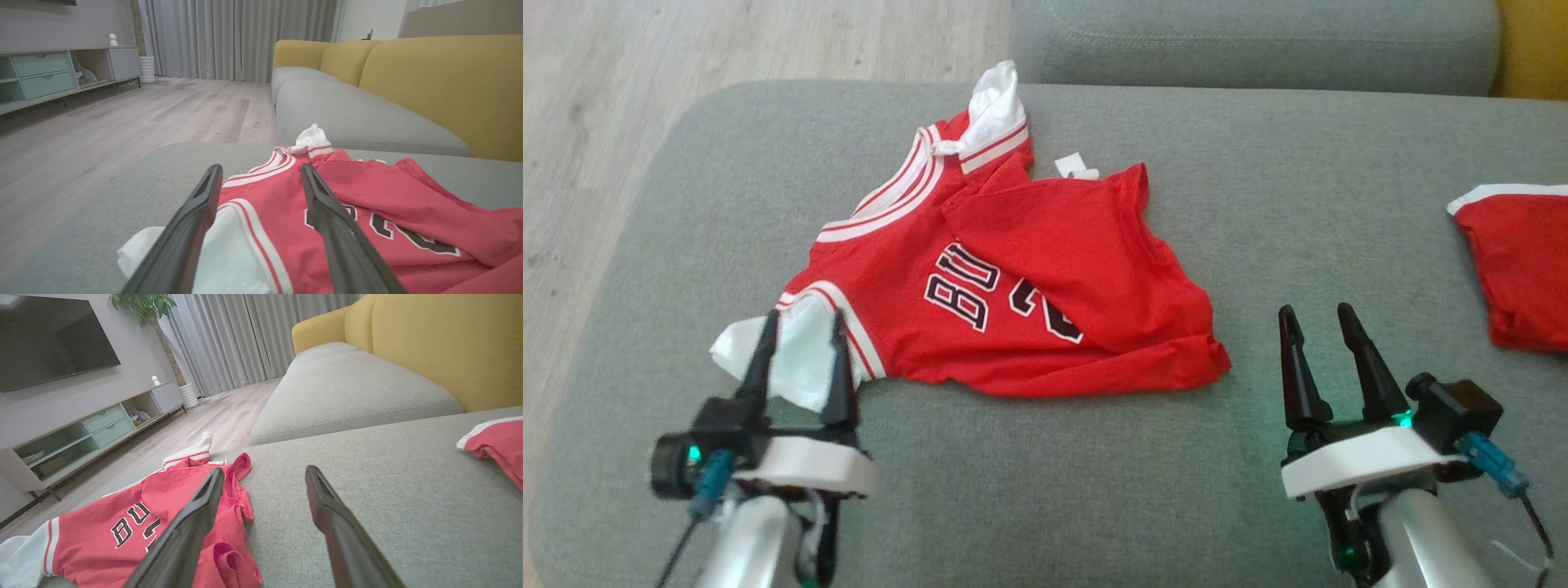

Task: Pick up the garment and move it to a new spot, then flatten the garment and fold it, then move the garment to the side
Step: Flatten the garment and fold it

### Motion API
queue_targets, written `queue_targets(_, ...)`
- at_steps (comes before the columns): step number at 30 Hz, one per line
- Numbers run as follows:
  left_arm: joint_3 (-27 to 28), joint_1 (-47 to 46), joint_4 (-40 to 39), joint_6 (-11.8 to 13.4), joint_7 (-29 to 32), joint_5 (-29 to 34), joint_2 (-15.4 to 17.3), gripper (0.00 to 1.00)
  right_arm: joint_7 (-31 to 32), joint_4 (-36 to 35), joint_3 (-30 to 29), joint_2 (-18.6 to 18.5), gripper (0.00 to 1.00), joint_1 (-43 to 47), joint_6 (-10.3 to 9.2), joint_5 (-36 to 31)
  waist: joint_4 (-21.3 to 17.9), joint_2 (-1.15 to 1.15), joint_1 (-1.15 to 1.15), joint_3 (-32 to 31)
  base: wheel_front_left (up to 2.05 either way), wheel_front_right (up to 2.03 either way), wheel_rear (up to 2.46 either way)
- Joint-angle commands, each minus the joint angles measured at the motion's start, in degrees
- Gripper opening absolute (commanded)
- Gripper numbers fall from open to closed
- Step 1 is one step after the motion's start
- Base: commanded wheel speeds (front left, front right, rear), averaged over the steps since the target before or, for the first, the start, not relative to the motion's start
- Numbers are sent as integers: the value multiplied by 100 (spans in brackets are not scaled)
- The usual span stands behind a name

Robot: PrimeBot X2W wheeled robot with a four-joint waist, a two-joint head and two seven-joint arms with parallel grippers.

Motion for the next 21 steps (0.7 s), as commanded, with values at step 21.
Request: queue_targets(21,-265,-463,-535,-267,-62,257,-536,100,1797,1302,-229,-22,100,-3003,-4,-1294,1264,0,1,1183,0,0,0)
